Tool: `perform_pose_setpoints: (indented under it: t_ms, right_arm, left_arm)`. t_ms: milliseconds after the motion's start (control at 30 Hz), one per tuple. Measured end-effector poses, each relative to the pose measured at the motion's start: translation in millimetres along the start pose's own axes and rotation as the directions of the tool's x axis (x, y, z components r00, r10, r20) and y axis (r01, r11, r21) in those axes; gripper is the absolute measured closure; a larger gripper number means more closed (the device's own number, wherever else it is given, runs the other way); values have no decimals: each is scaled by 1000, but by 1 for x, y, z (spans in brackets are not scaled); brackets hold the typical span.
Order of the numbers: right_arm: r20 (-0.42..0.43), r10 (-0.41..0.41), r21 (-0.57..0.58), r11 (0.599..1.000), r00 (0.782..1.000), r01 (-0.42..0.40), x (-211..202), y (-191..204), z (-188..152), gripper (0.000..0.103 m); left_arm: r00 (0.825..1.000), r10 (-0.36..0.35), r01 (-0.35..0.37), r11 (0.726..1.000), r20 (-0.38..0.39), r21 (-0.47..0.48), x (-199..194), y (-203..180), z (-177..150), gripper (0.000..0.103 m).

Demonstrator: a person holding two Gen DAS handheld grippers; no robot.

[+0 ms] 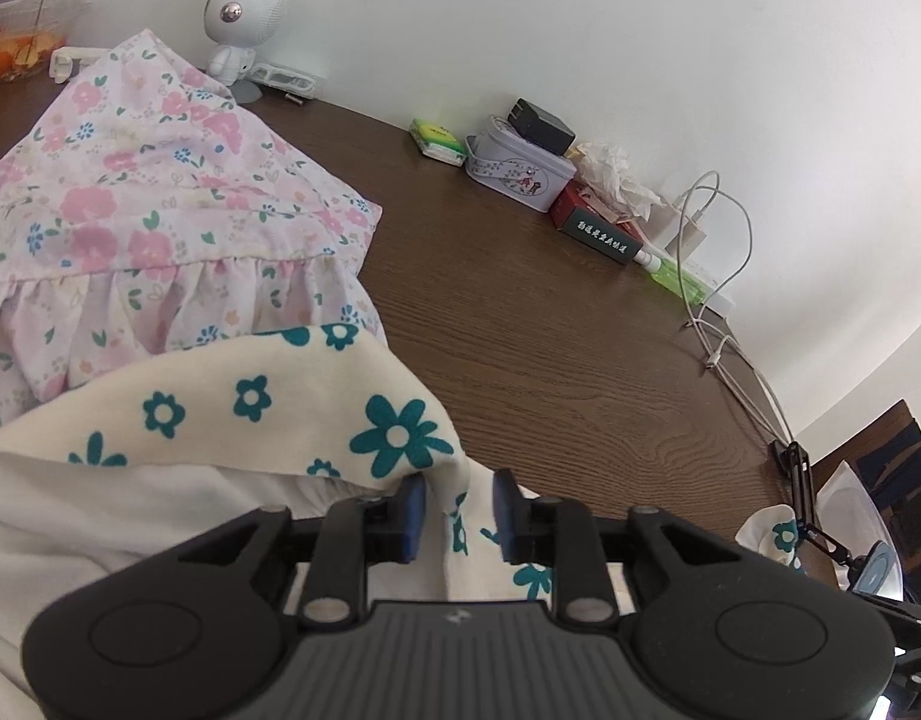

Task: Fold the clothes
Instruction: 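Grasp the shirt hem with the left gripper while the right gripper grasps it too, then open both grippers and release the shirt hem onto the table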

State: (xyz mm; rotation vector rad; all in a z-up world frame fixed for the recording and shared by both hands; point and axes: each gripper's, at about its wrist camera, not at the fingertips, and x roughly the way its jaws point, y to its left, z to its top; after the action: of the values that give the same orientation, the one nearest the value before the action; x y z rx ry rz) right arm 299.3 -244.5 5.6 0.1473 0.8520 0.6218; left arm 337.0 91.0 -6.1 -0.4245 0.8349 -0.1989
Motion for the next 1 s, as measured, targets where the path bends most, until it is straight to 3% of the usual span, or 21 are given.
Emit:
perform_pose_setpoints:
  t_ms: [33,167,300,467,633,667,733,800,1000]
  right_arm:
    - [-4,-14,-39,999,1000,14,-11,3,-5,34]
    - [-42,-78,-128,989,996,72,-44,8,-39,33]
    - [-65,-132,-174,977,989,119,-68,10,-77,35]
    - [-42,-175,-156,974,984,167,-86,1,-117,44]
    - [-6,-183,-81,980,983,182,-94,-9,-136,44]
    - [4,-182,-71,981,983,182,-96,-10,-138,44]
    - [25,-182,-51,982,983,183,-99,-12,-143,44]
    - [36,-184,-45,982,982,185,-102,-10,-146,44]
    - [59,-194,-36,980,979,196,-113,0,-155,42]
  left_arm:
    - [1000,12,-12,1000,1,16,-8,-2,-1,52]
    - [999,53,-52,992,-6,112,-42,-10,-17,46]
    - [999,25,-19,967,-21,254,-78,-20,-52,46]
    - [1000,-17,26,895,-24,445,-130,-29,-110,48]
    - [998,-10,38,876,-62,480,-169,-20,-150,51]
    - [998,-2,36,871,-70,489,-175,-18,-156,52]
    - [996,25,24,856,-88,517,-180,-14,-170,65]
    - [993,38,26,851,-111,525,-180,-7,-179,87]
    - [989,100,-28,856,-113,516,-171,8,-190,87]
